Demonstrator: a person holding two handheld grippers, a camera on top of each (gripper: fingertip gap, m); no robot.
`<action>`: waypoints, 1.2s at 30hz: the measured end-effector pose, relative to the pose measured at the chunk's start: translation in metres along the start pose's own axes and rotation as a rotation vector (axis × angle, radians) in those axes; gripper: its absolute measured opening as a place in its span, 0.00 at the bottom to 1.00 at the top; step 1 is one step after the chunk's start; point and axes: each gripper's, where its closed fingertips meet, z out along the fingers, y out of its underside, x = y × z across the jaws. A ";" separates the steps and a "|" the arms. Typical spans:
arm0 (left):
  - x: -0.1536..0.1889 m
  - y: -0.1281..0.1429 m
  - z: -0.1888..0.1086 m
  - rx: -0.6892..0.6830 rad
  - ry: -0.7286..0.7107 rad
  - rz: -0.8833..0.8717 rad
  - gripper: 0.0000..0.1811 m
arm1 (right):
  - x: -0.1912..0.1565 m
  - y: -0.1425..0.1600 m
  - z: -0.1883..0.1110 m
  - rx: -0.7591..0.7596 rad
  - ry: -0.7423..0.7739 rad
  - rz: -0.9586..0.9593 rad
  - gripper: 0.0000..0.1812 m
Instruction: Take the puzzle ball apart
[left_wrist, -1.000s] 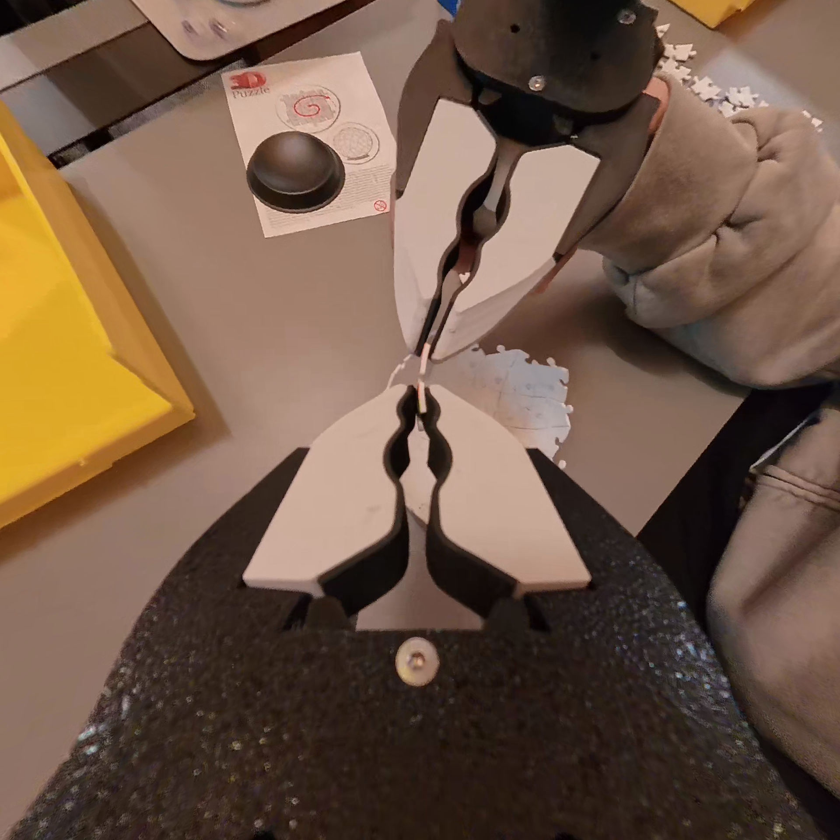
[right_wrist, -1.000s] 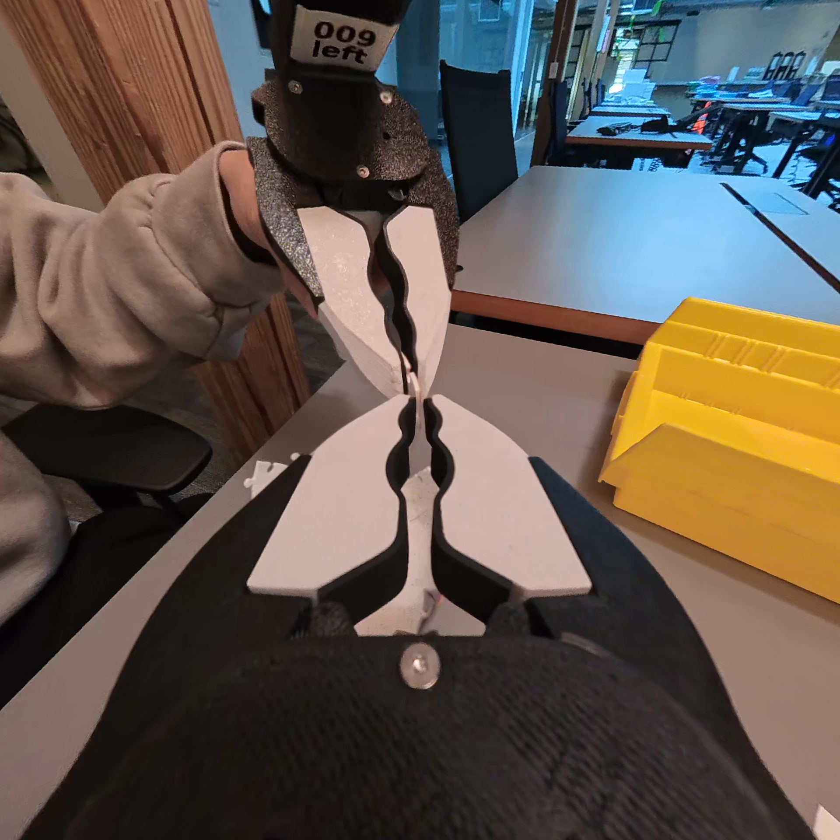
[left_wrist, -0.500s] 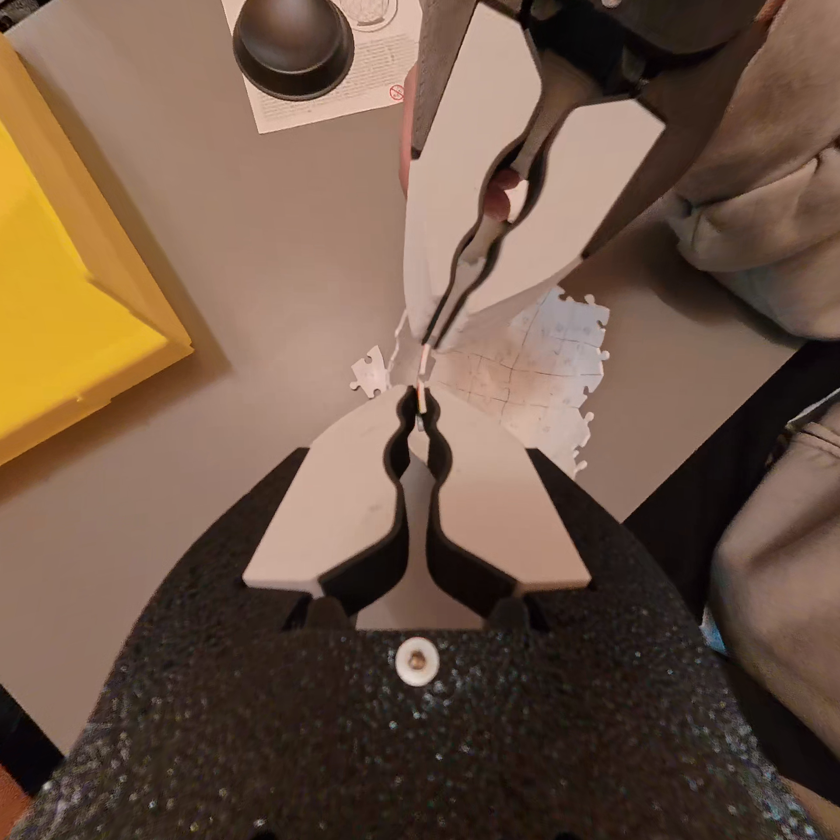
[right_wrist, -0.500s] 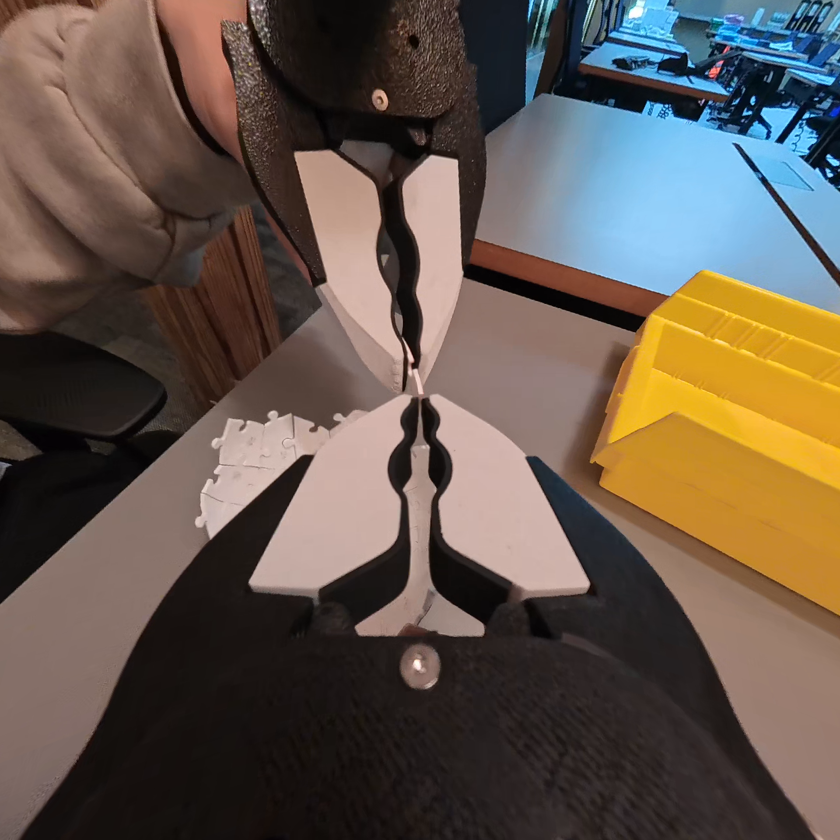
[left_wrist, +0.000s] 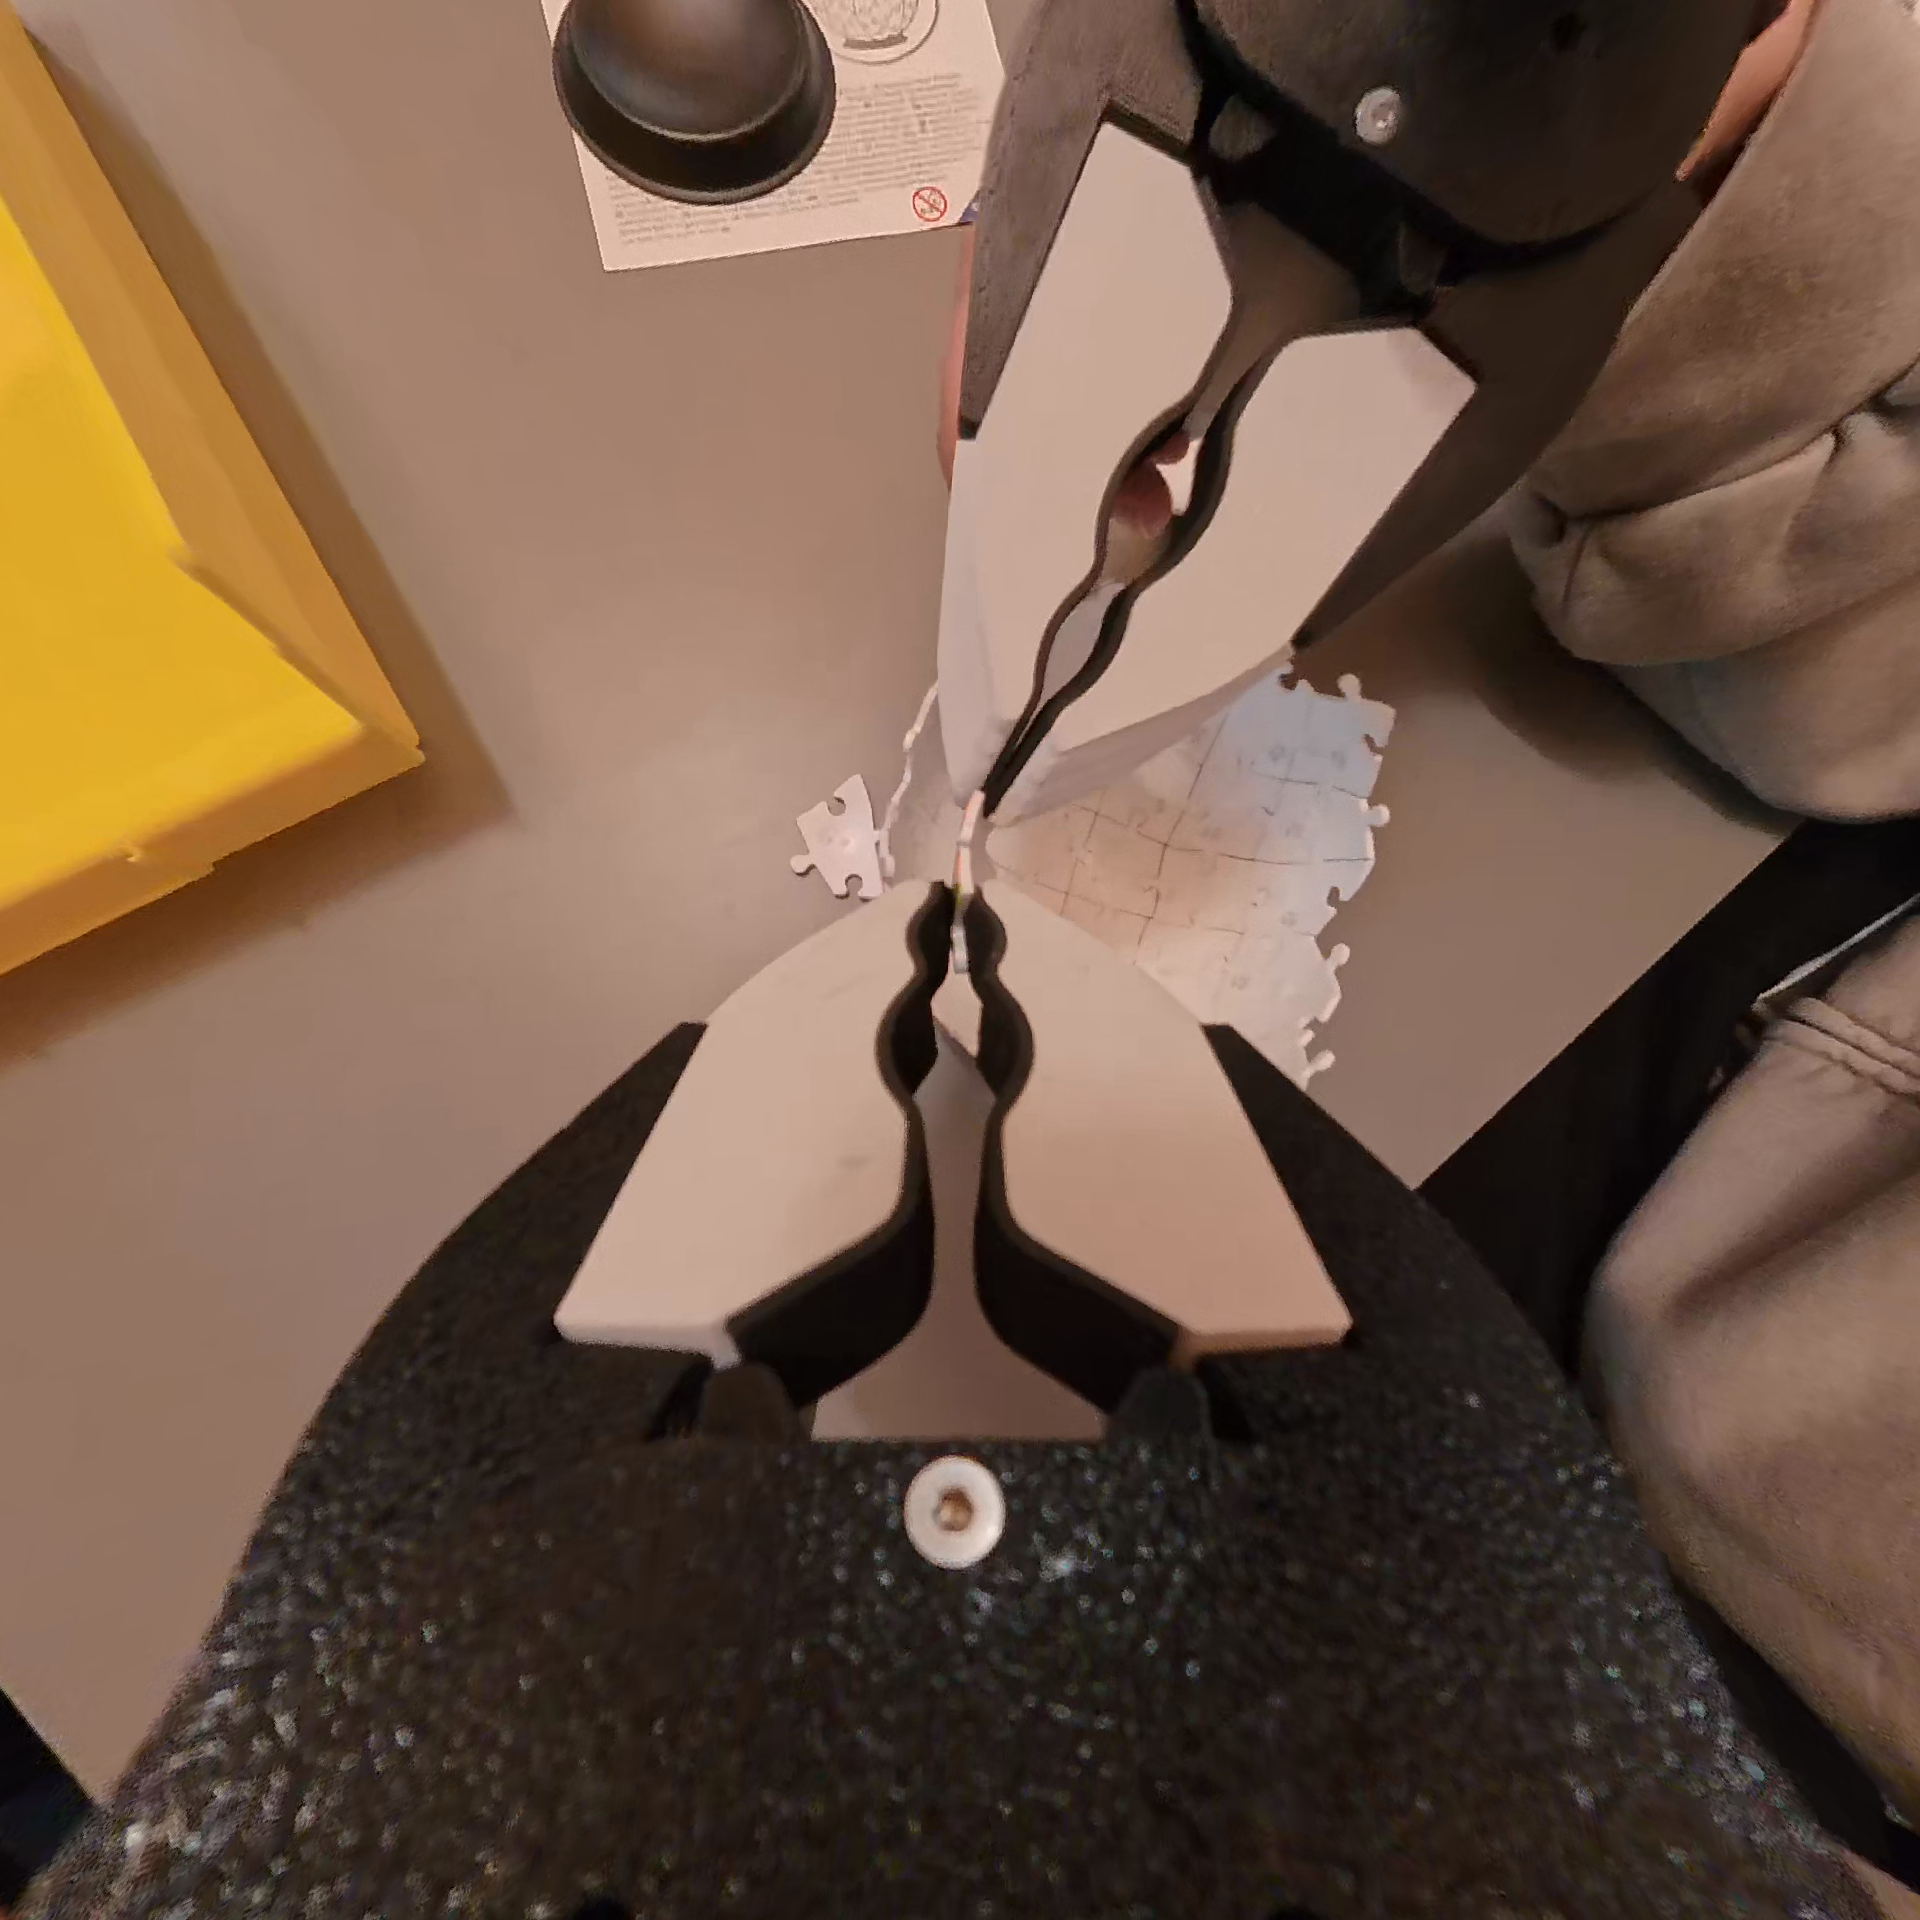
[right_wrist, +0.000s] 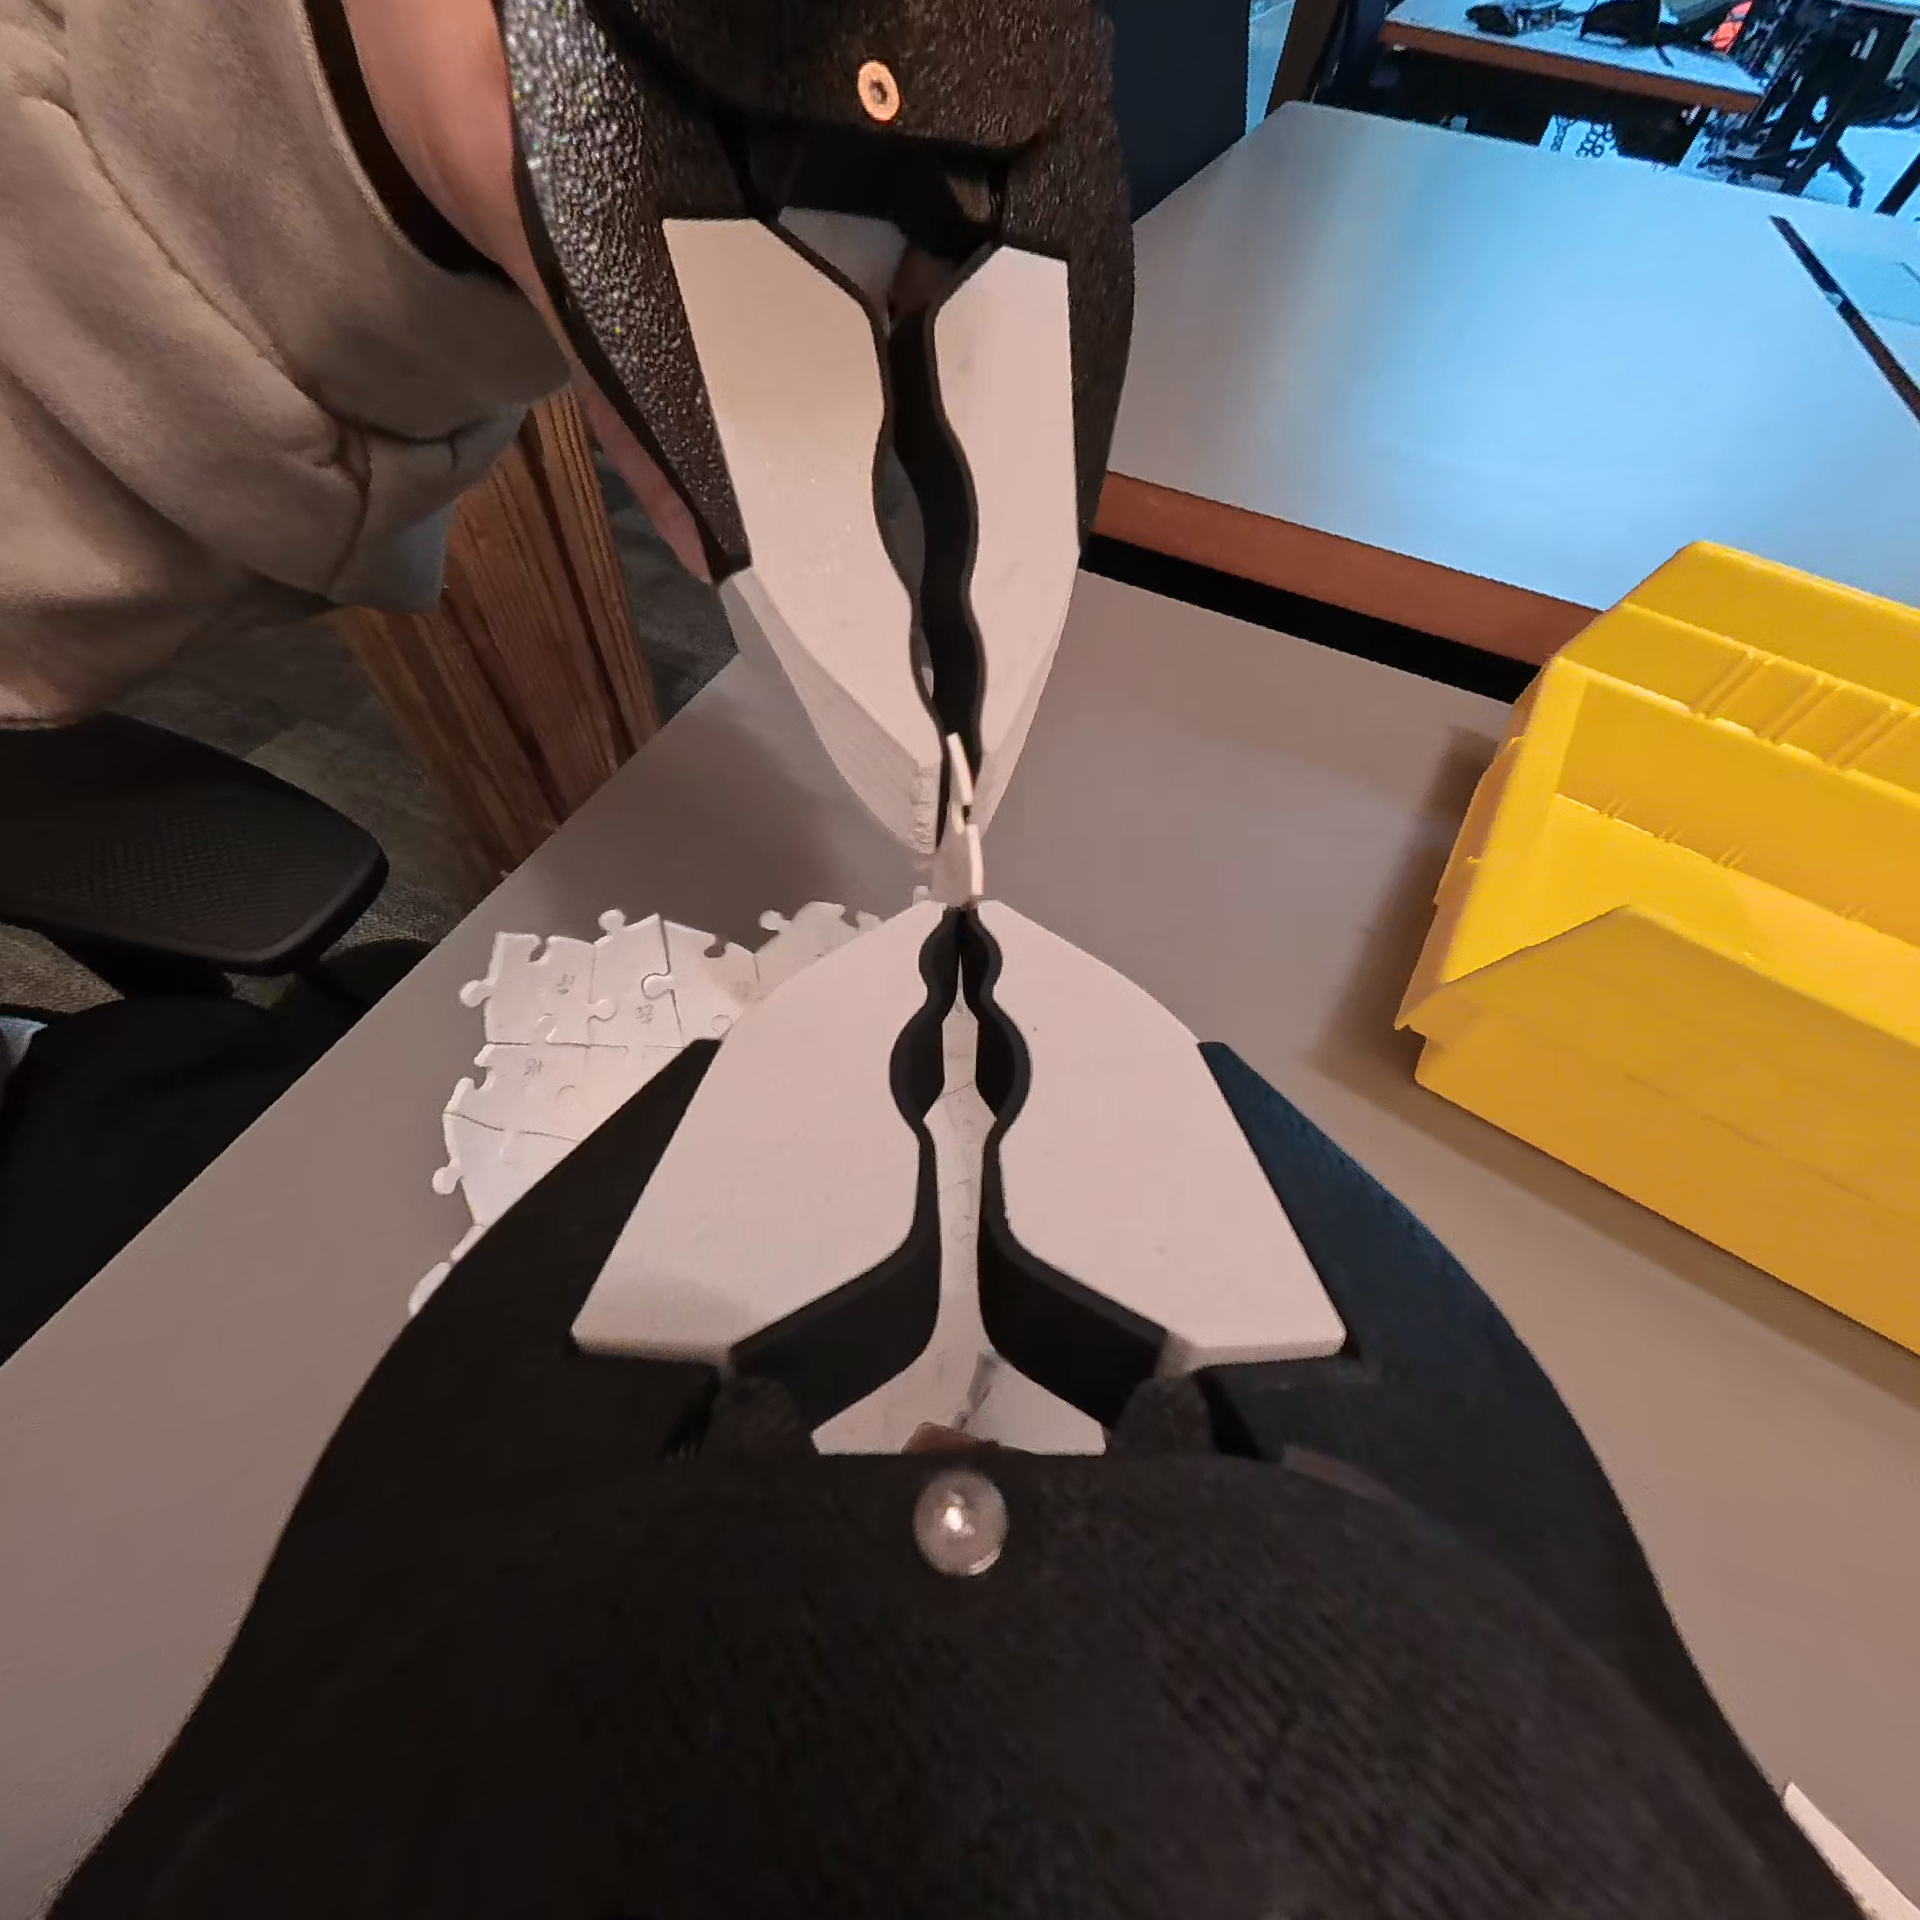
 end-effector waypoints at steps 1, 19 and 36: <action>-0.001 0.000 0.000 0.003 -0.002 -0.016 0.01 | 0.001 0.000 0.000 -0.005 0.007 -0.003 0.00; -0.004 0.028 0.013 -0.054 -0.176 -0.250 0.01 | 0.004 0.013 0.010 -0.162 -0.162 -0.122 0.28; -0.016 0.041 0.029 -0.149 -0.283 -0.315 0.01 | -0.002 0.050 0.035 -0.325 -0.503 -0.123 0.28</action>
